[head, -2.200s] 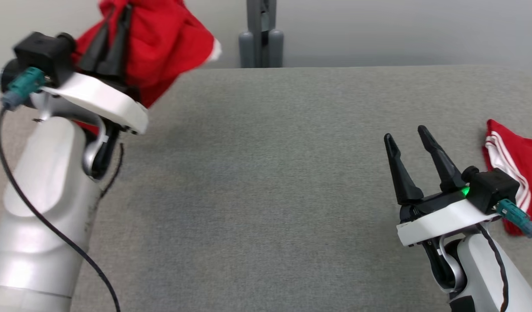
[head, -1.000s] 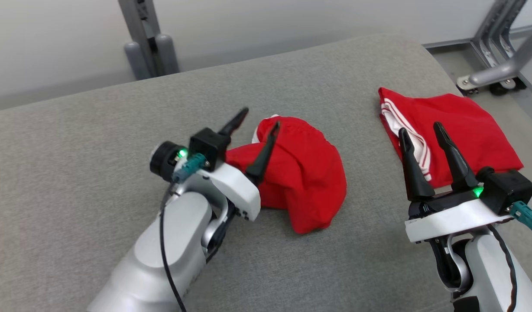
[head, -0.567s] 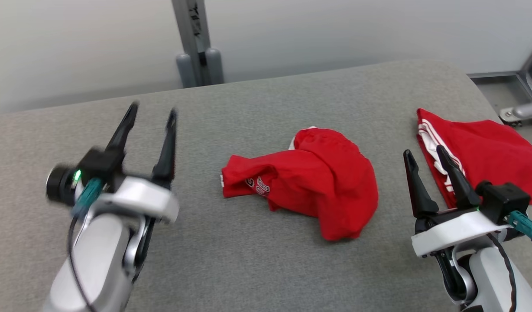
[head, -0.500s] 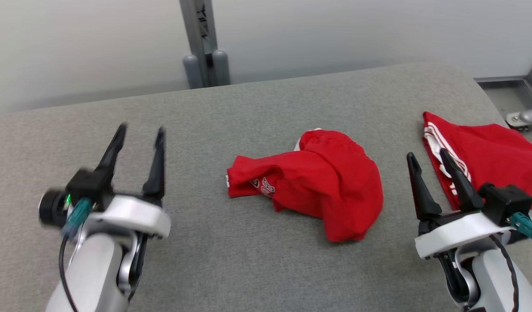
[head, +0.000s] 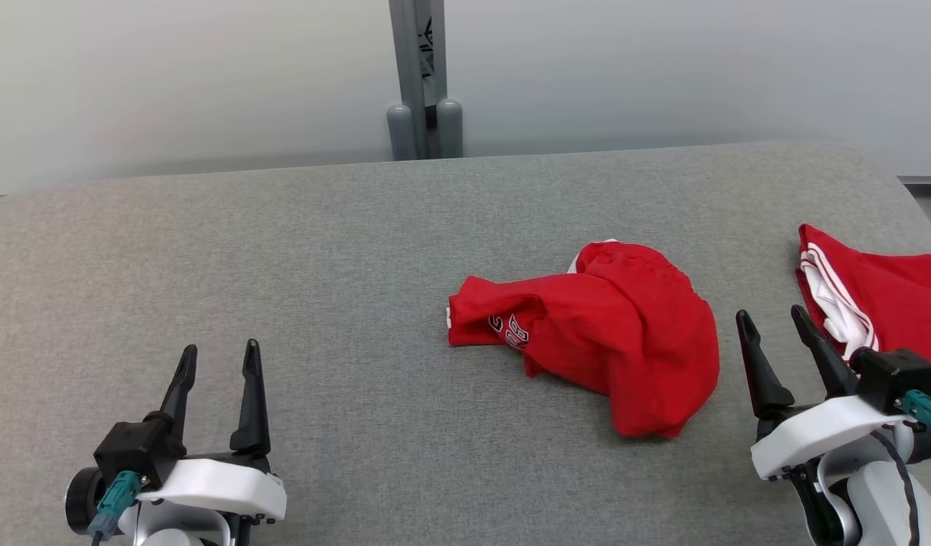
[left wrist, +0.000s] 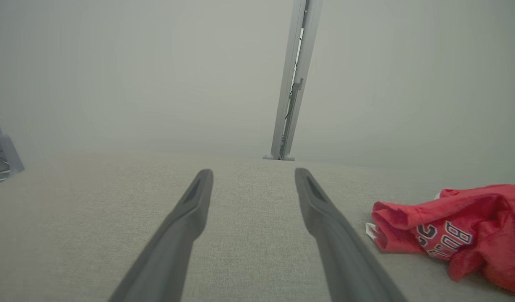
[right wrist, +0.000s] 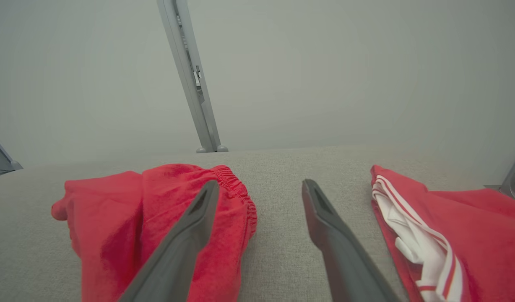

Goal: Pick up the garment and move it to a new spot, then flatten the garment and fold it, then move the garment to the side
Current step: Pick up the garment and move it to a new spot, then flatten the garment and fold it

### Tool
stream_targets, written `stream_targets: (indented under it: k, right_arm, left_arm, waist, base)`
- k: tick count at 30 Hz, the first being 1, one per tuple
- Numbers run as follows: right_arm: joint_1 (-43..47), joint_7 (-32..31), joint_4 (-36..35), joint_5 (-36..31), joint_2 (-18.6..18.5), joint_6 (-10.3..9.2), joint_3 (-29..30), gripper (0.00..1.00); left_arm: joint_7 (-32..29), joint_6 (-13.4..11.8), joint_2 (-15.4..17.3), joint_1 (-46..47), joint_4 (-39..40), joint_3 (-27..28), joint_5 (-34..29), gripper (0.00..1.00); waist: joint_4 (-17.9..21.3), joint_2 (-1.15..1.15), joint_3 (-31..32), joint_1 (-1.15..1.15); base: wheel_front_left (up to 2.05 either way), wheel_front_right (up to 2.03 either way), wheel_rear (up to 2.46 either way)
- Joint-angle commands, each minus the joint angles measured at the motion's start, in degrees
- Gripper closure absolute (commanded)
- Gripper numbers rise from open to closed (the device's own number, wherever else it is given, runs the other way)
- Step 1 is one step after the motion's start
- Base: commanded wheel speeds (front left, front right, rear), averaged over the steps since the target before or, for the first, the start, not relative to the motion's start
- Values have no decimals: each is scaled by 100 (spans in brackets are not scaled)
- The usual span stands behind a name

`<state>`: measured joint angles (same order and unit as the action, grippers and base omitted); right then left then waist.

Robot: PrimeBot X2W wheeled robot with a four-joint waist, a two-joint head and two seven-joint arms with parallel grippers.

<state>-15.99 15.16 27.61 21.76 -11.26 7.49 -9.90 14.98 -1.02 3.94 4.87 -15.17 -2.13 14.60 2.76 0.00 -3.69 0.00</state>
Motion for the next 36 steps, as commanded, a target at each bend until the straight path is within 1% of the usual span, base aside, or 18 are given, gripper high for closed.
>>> stream_targets:
  k: [1, 6, 8, 12, 15, 16, 17, 18, 19, 20, 22, 25, 28, 32, 36]
  right_arm:
    - [-75, 8, 106, 87, -60, 1, -51, 0]
    - [-329, 8, 647, 377, -191, 1, -305, 0]
    - [-493, 8, 899, 598, -203, 2, -422, 0]
    - [-820, -23, 1366, 1120, -242, 2, -780, 0]
    - [-1011, -129, 1560, 1718, -234, 2, -1058, 0]
    - [-1064, -154, 1621, 1886, -271, 2, -1141, 9]
    - [-1113, -141, 1687, 2008, -332, 2, -1215, 52]
    - [-1113, -141, 1687, 2008, -332, 2, -1215, 52]
    - [-1161, -123, 1737, 2120, -362, 2, -1276, 96]
    - [-1205, -93, 1766, 2240, -367, 2, -1315, 100]
    - [-1299, -34, 1860, 2362, -432, 2, -1318, 100]
    - [-1437, 18, 1913, 2334, -533, 2, -1286, 100]
    - [-1548, 15, 1822, 2366, -603, 2, -1089, 100]
    - [-1674, 16, 1727, 2017, -798, 2, -789, 100]
    - [-1948, 15, 1658, 1526, -996, 2, -195, 100]
  left_arm:
    - [13, 66, -27, -23, 28, 79, -77, 0]
    - [13, 202, -81, 139, -7, 86, -221, 0]
    - [13, 259, -88, 201, -38, 58, -239, 0]
    - [13, 206, -91, 278, -91, -27, -74, 0]
    - [13, 202, -90, 322, -140, -81, -38, 0]
    - [13, 196, -90, 325, -161, -89, 21, 0]
    - [13, 201, -91, 345, -171, -96, 62, 0]
    - [13, 201, -91, 345, -171, -96, 62, 0]
    - [13, 201, -92, 372, -171, -102, 83, 0]
    - [14, 191, -95, 390, -170, -106, 108, 0]
    - [14, 168, -91, 401, -177, -109, 142, 0]
    - [14, 152, -93, 397, -189, -135, 180, 0]
    - [14, 135, -91, 395, -193, -170, 217, 0]
    - [14, 112, -94, 372, -191, -204, 283, 0]
    - [14, 91, -94, 304, -191, -215, 371, 0]
  waist:
    - [-61, 0, 11, 0]
    - [-184, 0, -94, 0]
    - [-245, 0, -155, 0]
    - [-346, 0, -301, 0]
    - [-425, 0, -387, 0]
    - [-454, 0, -405, 0]
    - [-482, 0, -423, 0]
    - [-482, 0, -423, 0]
    - [-504, 0, -434, 0]
    - [-522, 0, -439, 0]
    - [-546, 0, -441, 0]
    - [-574, 0, -428, 0]
    - [-612, 0, -388, 0]
    - [-674, 0, -341, 0]
    - [-733, 0, -275, 0]
  base:
    - [0, 0, 0]
    - [0, 0, 0]
    - [0, 0, 0]
    - [0, 0, 0]
    - [0, 0, 0]
    - [0, 0, 0]
    - [0, 0, 0]
    - [0, 0, 0]
    - [0, 0, 0]
    - [0, 0, 0]
    - [0, 0, 0]
    - [0, 0, 0]
    - [0, 0, 0]
    - [0, 0, 0]
    - [0, 0, 0]
